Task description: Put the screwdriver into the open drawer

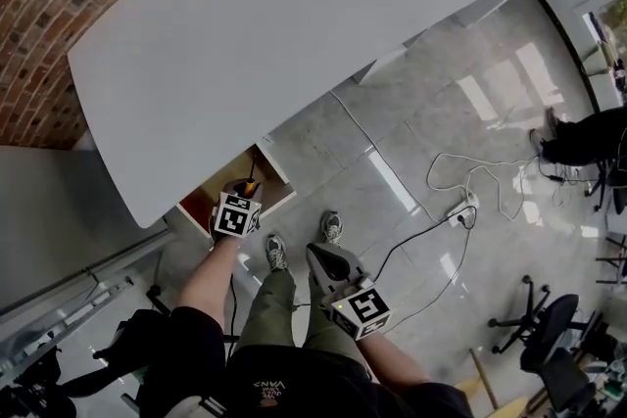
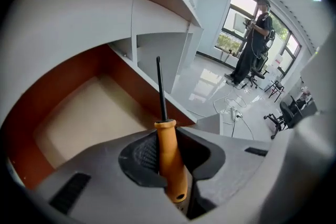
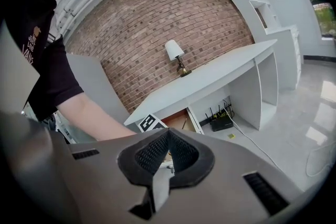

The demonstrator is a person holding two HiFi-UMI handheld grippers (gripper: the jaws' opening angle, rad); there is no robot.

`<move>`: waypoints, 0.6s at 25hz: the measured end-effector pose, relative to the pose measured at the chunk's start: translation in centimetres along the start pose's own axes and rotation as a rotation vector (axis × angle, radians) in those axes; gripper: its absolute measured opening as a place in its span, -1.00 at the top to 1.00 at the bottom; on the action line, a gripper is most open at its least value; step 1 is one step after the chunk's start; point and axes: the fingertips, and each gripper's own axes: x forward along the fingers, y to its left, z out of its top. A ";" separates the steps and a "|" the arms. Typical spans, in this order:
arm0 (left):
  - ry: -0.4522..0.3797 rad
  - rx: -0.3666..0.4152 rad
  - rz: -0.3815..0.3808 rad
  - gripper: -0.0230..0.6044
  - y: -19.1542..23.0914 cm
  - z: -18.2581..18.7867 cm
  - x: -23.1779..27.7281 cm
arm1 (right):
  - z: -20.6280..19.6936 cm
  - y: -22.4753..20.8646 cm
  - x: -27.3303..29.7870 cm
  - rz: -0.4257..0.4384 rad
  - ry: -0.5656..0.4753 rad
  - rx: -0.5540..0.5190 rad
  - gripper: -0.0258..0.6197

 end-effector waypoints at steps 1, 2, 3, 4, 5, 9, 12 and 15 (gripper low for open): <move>0.018 -0.008 0.004 0.71 0.2 -0.3 0.5 | -0.2 -0.3 0.1 0.002 0.001 0.005 0.93; 0.034 -0.016 0.007 0.71 0.4 -0.5 1.0 | -0.3 -0.5 0.1 0.004 0.000 0.009 0.93; 0.049 -0.023 0.007 0.71 0.5 -0.7 1.4 | -0.4 -0.8 0.2 0.006 -0.001 0.013 0.93; 0.063 -0.029 0.007 0.71 0.6 -0.9 1.8 | -0.5 -1.1 0.2 0.007 0.002 0.015 0.93; 0.078 -0.032 0.006 0.71 0.7 -1.1 2.3 | -0.7 -1.4 0.2 0.006 0.008 0.017 0.93; 0.139 -0.056 0.019 0.71 1.5 -1.6 3.8 | -1.1 -2.4 0.5 0.009 0.010 0.033 0.93; 0.167 -0.089 0.026 0.71 2.1 -2.0 4.8 | -1.7 -3.2 0.6 0.004 0.024 0.040 0.93; 0.199 -0.092 0.033 0.71 2.7 -2.3 5.7 | -2.1 -3.9 0.8 0.002 0.027 0.056 0.93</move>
